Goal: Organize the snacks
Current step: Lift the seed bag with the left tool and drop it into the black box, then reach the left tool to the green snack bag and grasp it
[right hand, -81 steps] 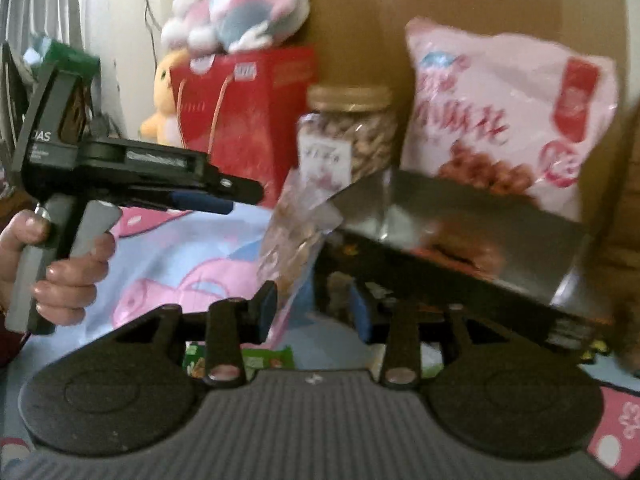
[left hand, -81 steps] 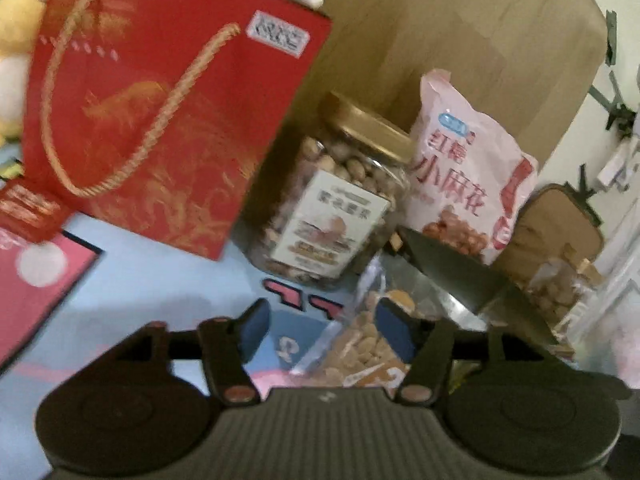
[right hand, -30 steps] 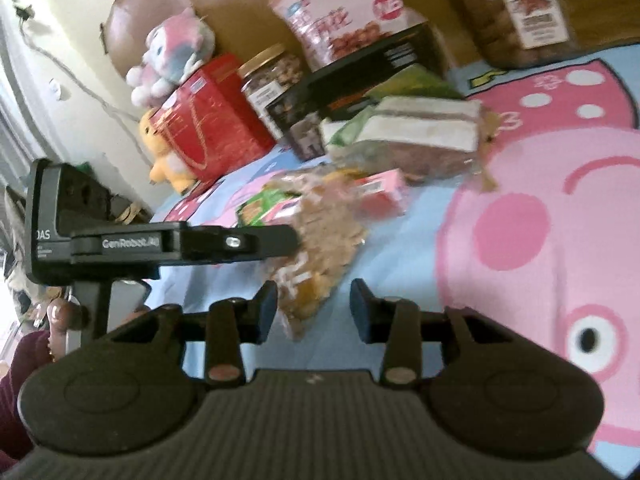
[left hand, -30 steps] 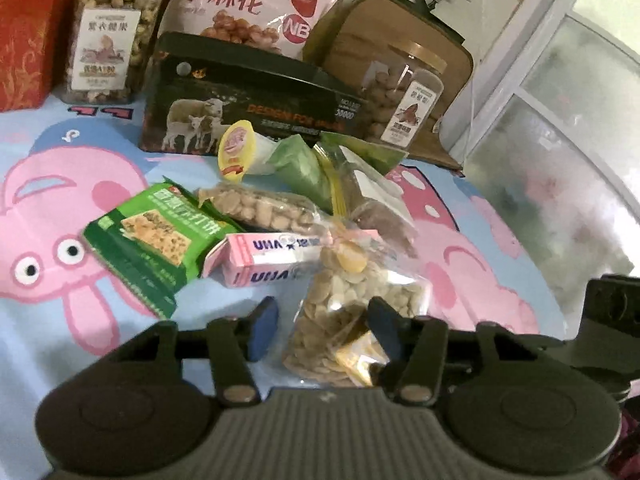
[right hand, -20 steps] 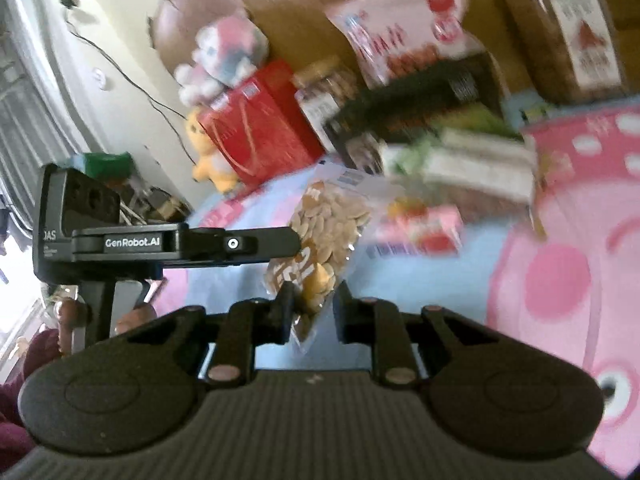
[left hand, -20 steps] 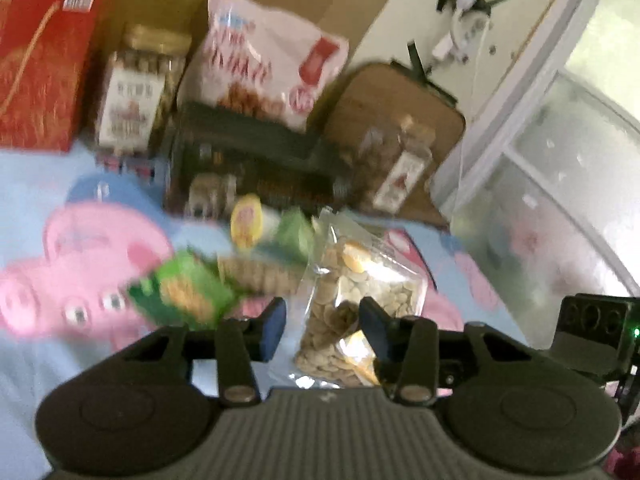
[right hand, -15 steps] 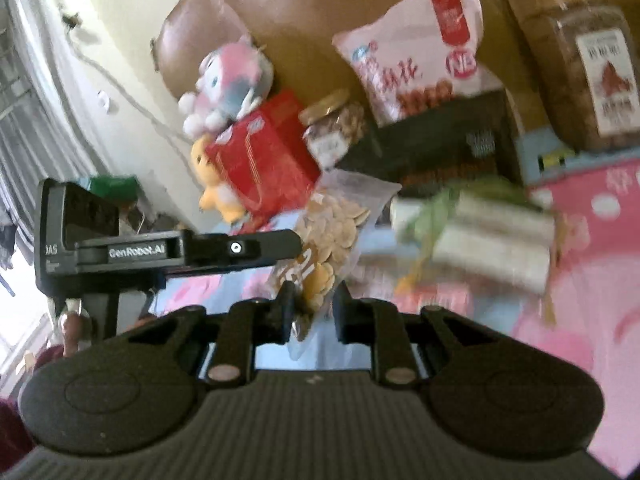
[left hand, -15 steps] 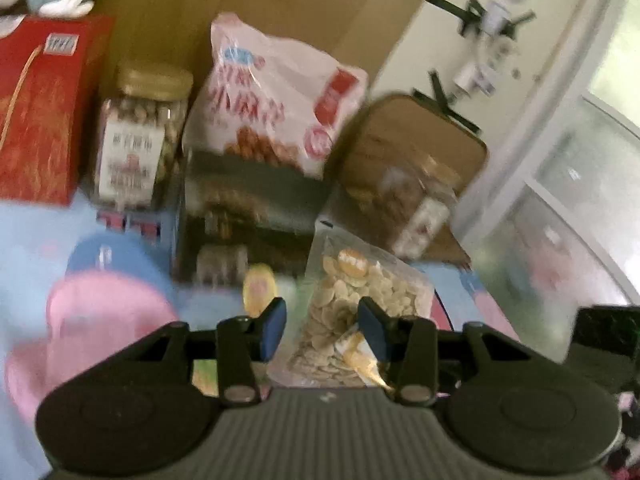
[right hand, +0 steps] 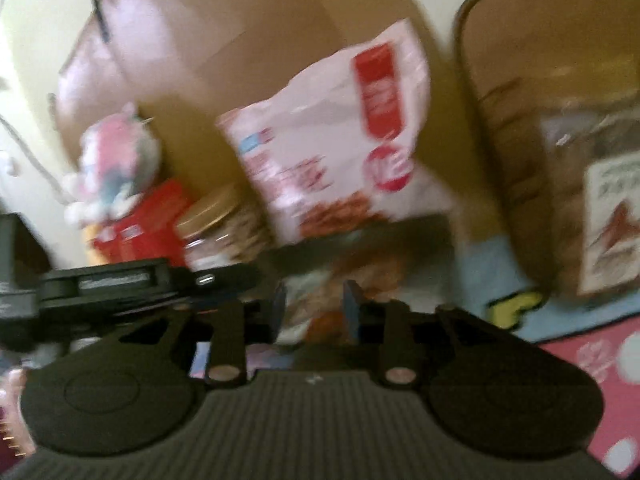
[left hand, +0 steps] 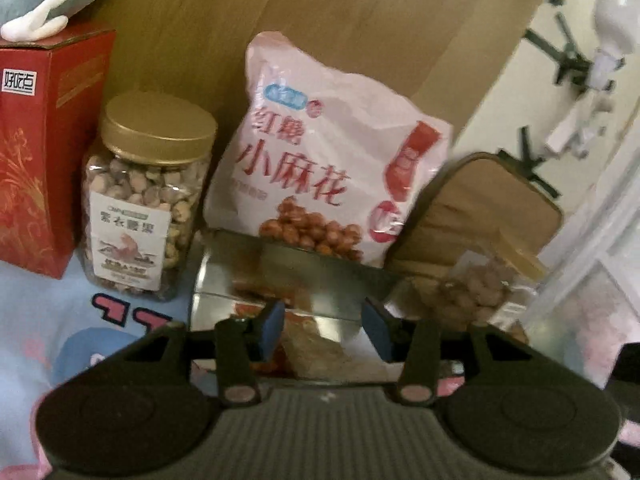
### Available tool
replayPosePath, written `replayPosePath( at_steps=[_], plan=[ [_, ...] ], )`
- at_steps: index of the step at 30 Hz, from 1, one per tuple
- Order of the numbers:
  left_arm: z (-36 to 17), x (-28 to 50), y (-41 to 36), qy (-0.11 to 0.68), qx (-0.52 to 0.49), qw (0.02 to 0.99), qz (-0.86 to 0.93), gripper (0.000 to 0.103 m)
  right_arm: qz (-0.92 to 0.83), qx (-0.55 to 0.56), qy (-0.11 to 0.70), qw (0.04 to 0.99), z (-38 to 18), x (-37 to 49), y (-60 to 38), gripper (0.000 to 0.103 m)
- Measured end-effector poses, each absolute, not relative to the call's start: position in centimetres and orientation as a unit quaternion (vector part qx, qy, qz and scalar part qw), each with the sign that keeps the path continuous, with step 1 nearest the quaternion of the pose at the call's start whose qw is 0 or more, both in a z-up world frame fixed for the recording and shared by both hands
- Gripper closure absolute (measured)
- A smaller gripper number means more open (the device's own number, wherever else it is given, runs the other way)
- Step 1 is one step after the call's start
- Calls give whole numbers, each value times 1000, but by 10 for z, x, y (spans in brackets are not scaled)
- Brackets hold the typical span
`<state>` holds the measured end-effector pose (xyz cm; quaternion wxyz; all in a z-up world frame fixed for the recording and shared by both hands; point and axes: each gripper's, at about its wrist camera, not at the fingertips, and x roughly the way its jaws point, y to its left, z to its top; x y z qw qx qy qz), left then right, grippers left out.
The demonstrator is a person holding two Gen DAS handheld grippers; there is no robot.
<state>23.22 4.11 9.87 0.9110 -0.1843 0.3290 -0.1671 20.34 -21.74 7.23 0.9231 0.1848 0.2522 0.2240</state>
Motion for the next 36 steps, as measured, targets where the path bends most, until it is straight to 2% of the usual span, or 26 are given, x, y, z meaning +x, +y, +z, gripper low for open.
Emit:
replayPosePath(
  at_steps=[8, 11, 15, 16, 18, 22, 29, 34, 36],
  plan=[
    [84, 171, 22, 327, -157, 898, -248, 56, 230, 201, 223, 926, 58, 136, -271, 65],
    [69, 156, 20, 345, -168, 886, -258, 56, 245, 141, 228, 932, 44, 116, -260, 51],
    [59, 139, 24, 360, -170, 884, -247, 51, 233, 61, 232, 942, 33, 114, -236, 51],
    [58, 136, 26, 362, -171, 883, -244, 51, 227, 46, 230, 945, 31, 117, -232, 59],
    [56, 127, 34, 365, -179, 883, -235, 51, 226, 28, 231, 946, 28, 122, -229, 85],
    [56, 109, 61, 358, -199, 887, -214, 51, 214, 7, 207, 955, 37, 107, -222, 101],
    [45, 81, 102, 364, -240, 881, -186, 51, 294, -57, 148, 943, 51, 39, -176, 101],
    [36, 68, 111, 375, -246, 874, -186, 51, 347, -101, 186, 914, 24, 11, -135, 100],
    [32, 64, 111, 382, -242, 872, -188, 51, 354, -112, 210, 904, 11, 8, -123, 94]
  ],
)
